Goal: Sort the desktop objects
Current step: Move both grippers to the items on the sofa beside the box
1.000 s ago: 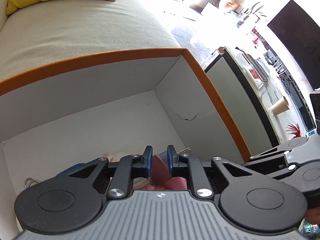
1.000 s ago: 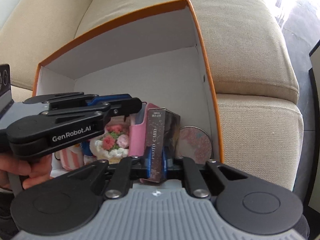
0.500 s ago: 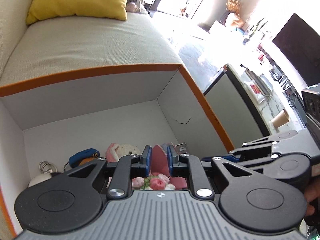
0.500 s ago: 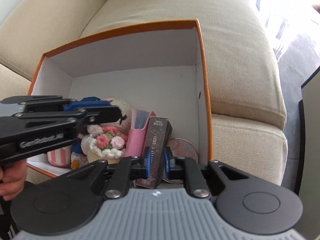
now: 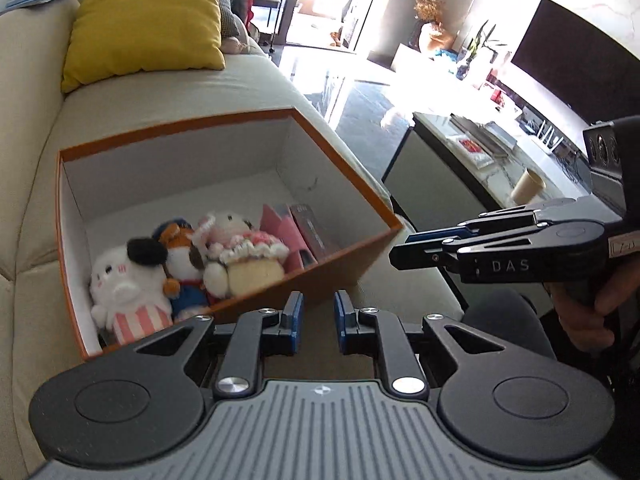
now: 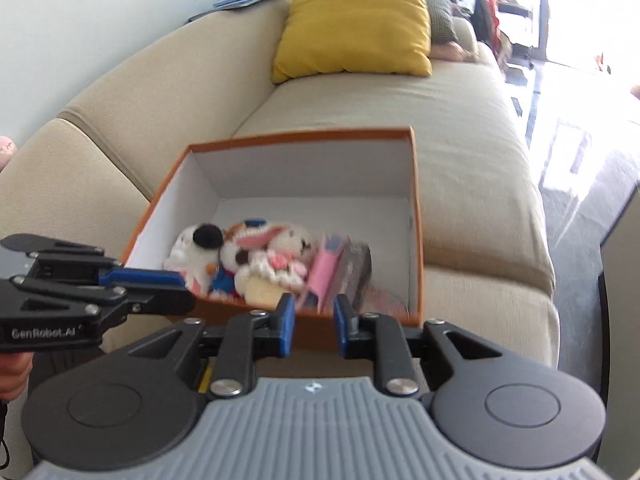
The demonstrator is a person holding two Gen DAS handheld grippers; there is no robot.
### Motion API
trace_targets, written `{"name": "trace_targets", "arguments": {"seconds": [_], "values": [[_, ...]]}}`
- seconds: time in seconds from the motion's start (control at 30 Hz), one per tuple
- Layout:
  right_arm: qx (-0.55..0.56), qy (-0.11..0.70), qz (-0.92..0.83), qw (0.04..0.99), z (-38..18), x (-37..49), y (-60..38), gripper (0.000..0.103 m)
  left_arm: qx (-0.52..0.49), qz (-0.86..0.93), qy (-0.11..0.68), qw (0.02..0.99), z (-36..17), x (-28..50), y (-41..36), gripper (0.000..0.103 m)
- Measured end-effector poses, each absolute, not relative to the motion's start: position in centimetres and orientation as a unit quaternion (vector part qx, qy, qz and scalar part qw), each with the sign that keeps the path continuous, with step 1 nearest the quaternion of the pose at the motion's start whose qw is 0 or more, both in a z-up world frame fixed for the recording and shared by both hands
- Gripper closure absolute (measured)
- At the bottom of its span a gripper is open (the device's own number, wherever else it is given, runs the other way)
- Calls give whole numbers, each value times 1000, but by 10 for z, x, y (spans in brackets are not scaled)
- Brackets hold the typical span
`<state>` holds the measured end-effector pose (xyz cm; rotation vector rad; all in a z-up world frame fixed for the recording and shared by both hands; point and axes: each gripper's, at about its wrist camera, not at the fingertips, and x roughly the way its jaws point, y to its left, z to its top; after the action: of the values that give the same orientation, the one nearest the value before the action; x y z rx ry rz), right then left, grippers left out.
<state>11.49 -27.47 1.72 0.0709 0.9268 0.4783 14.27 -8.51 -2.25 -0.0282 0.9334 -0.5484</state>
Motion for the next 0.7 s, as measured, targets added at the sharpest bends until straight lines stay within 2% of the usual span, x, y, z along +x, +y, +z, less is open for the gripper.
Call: {"name": "trace_targets", "arguments": {"seconds": [0.33,0.43,0.5,0.7], "values": [[102,553,140,815,-91,66,-321,77,-15,-277,543,792,-116,95,-132,67],[128,571,135,800,-109,59,-327,74,-20,-280,558,781,-130,94,-141,51],[134,578,129,795,-117,57,-330,71,-22,-272,566,777,-137,95,-144,50],[164,590,132,779,-128,60,-337,71,-6,-243,590,769,-152,96,-150,50]]}}
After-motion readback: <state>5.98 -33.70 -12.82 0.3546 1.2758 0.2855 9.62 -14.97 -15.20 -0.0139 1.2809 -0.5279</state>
